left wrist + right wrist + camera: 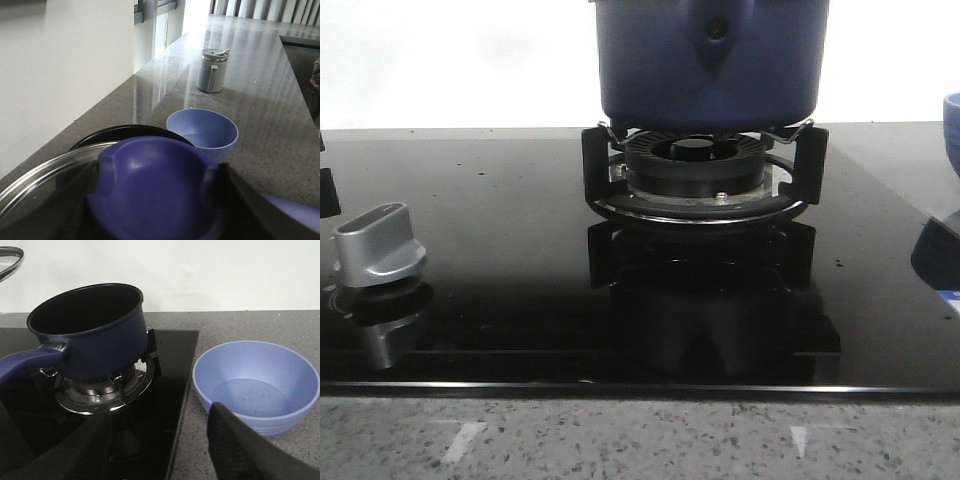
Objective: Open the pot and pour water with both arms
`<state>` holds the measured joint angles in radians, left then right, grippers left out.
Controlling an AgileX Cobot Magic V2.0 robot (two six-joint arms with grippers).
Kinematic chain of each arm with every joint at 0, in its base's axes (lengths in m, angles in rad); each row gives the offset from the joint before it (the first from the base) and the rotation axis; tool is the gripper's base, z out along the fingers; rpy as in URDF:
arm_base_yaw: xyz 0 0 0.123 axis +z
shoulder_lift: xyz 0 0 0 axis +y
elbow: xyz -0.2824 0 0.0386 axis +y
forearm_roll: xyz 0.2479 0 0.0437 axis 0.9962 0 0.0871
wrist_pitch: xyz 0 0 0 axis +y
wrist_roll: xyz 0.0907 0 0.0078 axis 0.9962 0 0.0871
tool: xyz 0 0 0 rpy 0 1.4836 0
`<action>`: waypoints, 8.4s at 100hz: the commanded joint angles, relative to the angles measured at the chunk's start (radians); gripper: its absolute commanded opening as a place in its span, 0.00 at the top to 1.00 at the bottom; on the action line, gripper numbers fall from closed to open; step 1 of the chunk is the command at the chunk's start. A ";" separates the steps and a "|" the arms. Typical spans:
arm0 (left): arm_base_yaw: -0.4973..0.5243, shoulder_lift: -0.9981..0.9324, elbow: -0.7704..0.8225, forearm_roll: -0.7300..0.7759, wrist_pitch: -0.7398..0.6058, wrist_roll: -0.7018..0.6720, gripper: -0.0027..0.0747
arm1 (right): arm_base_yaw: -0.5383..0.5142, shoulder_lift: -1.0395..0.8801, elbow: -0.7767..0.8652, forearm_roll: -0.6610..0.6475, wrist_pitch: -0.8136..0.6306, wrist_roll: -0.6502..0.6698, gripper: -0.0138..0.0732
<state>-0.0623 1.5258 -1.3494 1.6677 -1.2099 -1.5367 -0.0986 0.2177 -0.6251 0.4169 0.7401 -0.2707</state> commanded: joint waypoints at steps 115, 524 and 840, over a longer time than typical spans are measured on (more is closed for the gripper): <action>0.000 -0.051 -0.036 -0.099 -0.010 -0.011 0.60 | -0.164 0.899 -0.618 -0.389 0.449 0.473 0.40; 0.060 -0.051 -0.036 -0.099 0.036 -0.011 0.60 | 0.352 1.356 -1.366 -0.417 0.350 0.477 0.91; 0.060 -0.051 -0.036 -0.099 0.042 -0.011 0.60 | 0.830 1.356 -1.244 -1.777 0.345 0.598 0.91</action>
<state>-0.0059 1.5258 -1.3494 1.6700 -1.1565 -1.5392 0.7225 1.6172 -1.8430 -1.2327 1.1023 0.3180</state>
